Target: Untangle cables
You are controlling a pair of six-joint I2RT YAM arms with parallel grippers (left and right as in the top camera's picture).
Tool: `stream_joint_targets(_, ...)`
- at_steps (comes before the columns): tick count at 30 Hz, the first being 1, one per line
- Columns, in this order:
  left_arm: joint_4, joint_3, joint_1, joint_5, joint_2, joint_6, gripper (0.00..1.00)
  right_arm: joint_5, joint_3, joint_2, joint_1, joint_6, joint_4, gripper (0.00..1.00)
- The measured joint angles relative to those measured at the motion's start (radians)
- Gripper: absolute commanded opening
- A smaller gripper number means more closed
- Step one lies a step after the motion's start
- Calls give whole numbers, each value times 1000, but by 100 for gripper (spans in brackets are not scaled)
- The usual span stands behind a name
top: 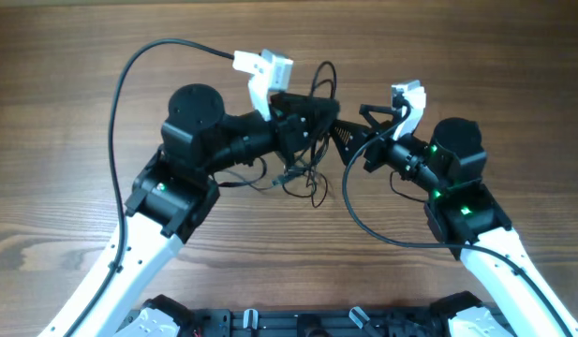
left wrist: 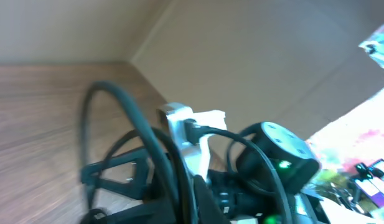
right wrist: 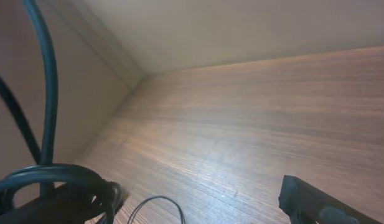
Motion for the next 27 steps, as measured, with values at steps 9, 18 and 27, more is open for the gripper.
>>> stream_joint_targets(9,25,0,-59,0,0,-3,4,-38,0,27,0,0,76,92)
stream_joint_targets(18,31,0,-59,52,4,-3,4,164,5,27,3,15,-118,90)
stream_joint_targets(27,31,-2,0,92,2,-3,4,425,11,26,3,76,-338,91)
